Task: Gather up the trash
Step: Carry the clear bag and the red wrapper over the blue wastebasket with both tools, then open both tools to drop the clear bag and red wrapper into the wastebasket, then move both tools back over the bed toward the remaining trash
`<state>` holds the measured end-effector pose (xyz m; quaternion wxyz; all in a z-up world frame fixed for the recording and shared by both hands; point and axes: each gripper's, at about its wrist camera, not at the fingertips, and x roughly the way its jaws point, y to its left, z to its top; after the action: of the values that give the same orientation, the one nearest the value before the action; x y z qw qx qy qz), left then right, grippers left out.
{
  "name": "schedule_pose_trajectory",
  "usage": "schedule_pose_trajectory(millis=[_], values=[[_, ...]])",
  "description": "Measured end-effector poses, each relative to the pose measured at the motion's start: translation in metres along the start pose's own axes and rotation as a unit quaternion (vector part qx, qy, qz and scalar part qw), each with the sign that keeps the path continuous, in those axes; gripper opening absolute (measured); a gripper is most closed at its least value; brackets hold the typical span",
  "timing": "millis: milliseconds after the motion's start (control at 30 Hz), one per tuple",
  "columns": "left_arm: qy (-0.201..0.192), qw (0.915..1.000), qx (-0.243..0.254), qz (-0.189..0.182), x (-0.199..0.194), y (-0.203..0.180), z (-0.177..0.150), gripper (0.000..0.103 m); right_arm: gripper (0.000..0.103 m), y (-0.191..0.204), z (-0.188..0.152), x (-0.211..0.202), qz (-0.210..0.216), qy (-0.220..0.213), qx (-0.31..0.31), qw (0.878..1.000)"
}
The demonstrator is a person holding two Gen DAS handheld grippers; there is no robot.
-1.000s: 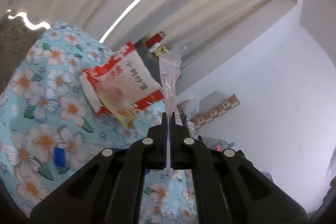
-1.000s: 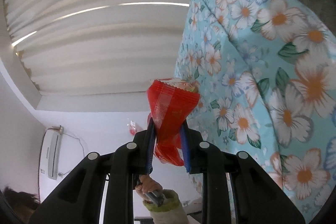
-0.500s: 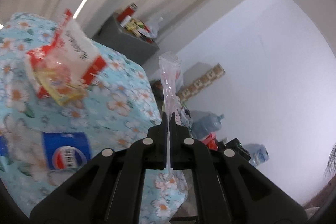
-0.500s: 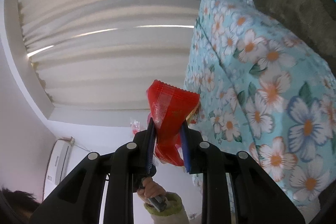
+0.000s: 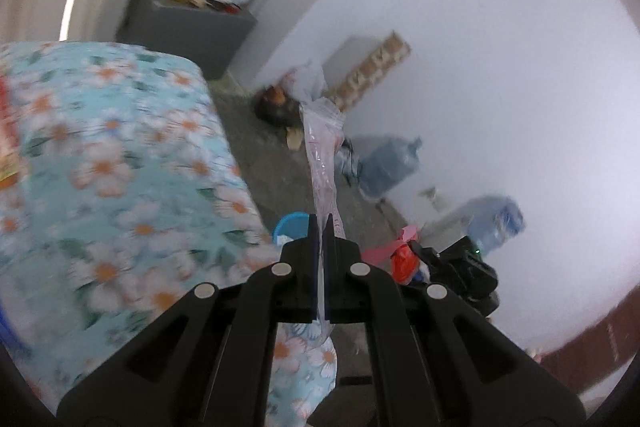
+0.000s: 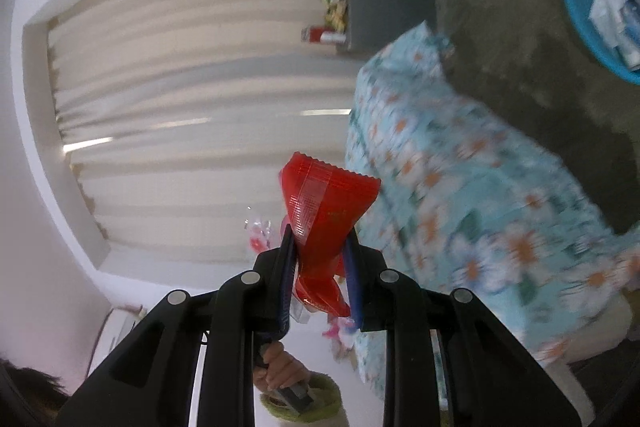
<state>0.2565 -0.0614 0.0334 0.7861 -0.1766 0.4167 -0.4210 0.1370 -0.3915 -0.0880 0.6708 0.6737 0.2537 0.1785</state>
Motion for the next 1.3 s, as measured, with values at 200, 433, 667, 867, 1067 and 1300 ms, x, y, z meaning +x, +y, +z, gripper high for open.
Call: schedule_pose_trajectory(millis=[200,433,667,867,1067,1300], values=[[0.078,0.9948,0.065,0.014,0.097,-0.045,0.004,0.0,0.023,-0.02,0.029,-0.05,-0.065,-0.069,-0.002,0.995],[0.181,0.9721,0.141,0.048,0.234,-0.089,-0.012,0.0,0.023,-0.054,0.084,-0.087,-0.216,-0.124,-0.005,0.968],[0.255,0.949,0.162,0.09,0.345,-0.087,-0.037,0.0,0.025,-0.102,0.14,-0.085,-0.332,-0.123,0.012,0.935],[0.263,0.9465,0.158,0.101,0.418,-0.075,-0.049,0.011,0.054,-0.146,0.185,-0.079,-0.414,-0.137,0.019,0.9],[0.252,0.9513,0.149,0.095,0.445,-0.074,-0.055,0.04,0.064,-0.173,0.203,-0.084,-0.447,-0.148,0.02,0.882],[0.199,0.9655,0.158,0.058,0.404,-0.097,-0.034,0.049,0.072,-0.15,0.19,-0.094,-0.446,-0.175,-0.015,0.877]])
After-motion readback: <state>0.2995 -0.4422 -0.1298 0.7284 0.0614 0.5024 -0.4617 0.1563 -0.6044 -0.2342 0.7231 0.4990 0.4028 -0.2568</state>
